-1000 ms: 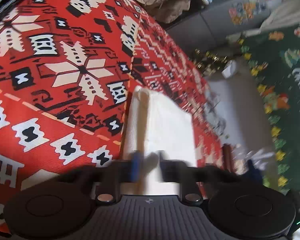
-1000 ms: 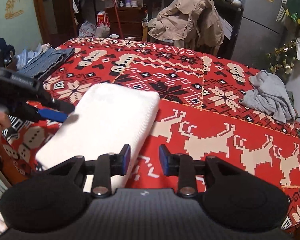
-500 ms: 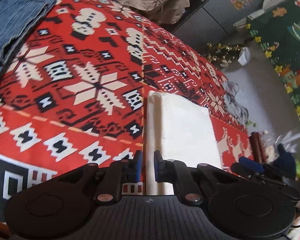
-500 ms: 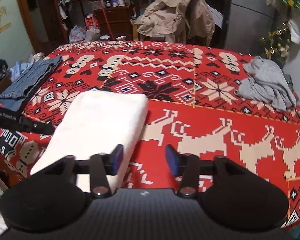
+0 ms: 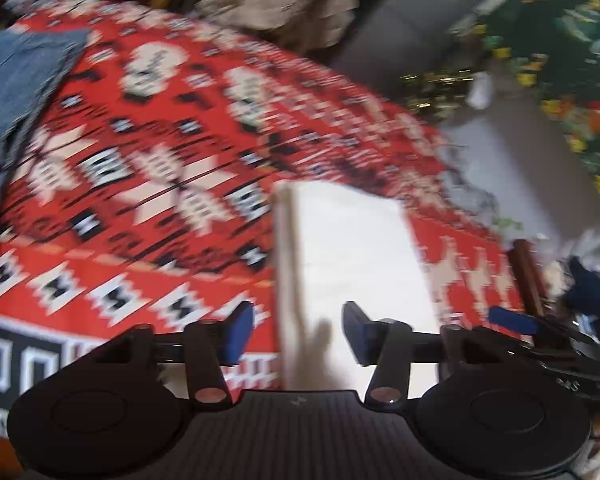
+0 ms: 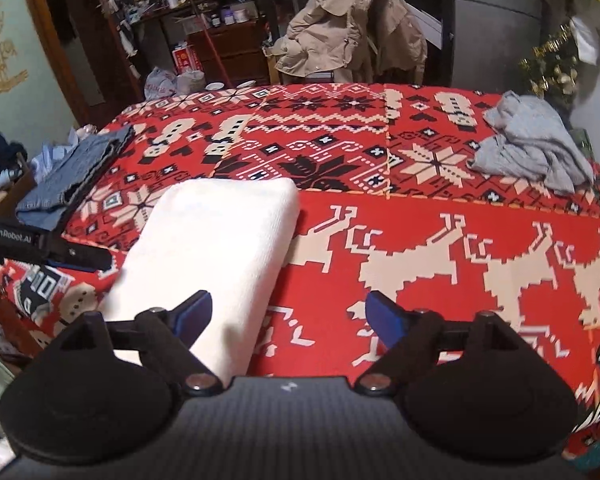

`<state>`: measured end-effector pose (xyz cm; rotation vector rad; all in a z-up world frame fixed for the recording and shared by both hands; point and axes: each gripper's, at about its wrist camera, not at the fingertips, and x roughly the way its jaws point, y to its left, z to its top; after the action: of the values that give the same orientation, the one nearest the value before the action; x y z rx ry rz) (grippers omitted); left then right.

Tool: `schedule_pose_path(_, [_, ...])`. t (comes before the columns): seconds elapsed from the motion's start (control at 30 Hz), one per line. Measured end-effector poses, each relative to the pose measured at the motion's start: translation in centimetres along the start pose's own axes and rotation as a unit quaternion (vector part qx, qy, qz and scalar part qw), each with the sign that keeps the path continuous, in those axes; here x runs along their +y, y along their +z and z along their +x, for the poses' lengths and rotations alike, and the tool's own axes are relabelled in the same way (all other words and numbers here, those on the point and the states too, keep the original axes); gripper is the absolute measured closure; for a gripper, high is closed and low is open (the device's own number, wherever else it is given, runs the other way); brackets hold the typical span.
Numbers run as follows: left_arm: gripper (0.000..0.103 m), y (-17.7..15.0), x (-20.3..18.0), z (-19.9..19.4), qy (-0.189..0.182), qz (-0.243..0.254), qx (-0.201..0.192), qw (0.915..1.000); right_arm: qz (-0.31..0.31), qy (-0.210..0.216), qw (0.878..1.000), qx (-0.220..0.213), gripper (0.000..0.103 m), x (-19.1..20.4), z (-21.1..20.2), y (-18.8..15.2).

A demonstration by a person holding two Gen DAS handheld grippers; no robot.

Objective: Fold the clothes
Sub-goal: 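Lift the folded vest with both grippers and carry it toward the blue jeans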

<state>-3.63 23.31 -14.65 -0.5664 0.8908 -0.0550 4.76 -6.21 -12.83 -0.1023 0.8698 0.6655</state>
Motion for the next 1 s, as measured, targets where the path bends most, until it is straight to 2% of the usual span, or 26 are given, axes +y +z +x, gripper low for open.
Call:
schedule_pose_path(0.07, [0.033,-0.2,-0.3,0.0,-0.018,0.014,-0.01,0.9997,0.013,0.006,1.0,-0.002,0.017,0.1,0.0,0.1])
schedule_pose_path(0.17, [0.033,-0.4,-0.8,0.4,-0.015,0.017,-0.016,0.9996,0.027,0.016,0.999,-0.009,0.018,0.5,0.2,0.3])
schedule_pose_path(0.23, [0.033,-0.5,-0.8,0.7,-0.022,0.012,-0.014,0.9996,0.032,0.025,0.999,-0.009,0.033,1.0,0.6,0.3])
schedule_pose_path(0.27, [0.033,-0.5,-0.7,1.0,-0.027,0.008,-0.01,0.9996,0.035,0.025,0.999,-0.009,0.035,1.2,1.0,0.2])
schedule_pose_path(0.33, [0.033,-0.3,-0.4,1.6,-0.04,0.003,0.0,0.9992,0.042,0.016,0.999,-0.01,0.045,1.5,1.8,0.2])
schedule_pose_path(0.47, [0.035,0.0,-0.6,2.5,-0.013,0.002,0.016,0.9998,0.083,0.028,0.996,-0.003,0.06,0.9,3.3,0.5])
schedule_pose_path(0.57, [0.039,0.0,0.0,2.9,-0.02,-0.002,0.012,0.9997,0.103,0.029,0.994,-0.001,0.061,0.8,4.2,0.6])
schedule_pose_path(0.7, [0.054,0.1,0.8,3.7,-0.028,-0.011,0.03,0.9991,0.112,0.023,0.993,0.0,0.061,1.1,5.0,0.6])
schedule_pose_path(0.77, [0.058,0.1,1.3,4.0,-0.048,-0.025,0.035,0.9979,0.118,0.021,0.993,0.004,0.061,1.1,5.4,0.6])
schedule_pose_path(0.9, [0.058,0.2,1.5,4.3,-0.055,-0.032,0.037,0.9973,0.139,0.019,0.99,0.006,0.061,0.8,6.1,0.3])
schedule_pose_path(0.97, [0.059,0.2,1.6,4.4,-0.057,-0.034,0.038,0.9971,0.15,0.022,0.988,0.003,0.063,0.6,6.2,0.1])
schedule_pose_path(1.0, [0.063,0.2,1.6,4.4,-0.058,-0.035,0.037,0.997,0.153,0.026,0.988,0.003,0.071,0.6,6.2,0.0])
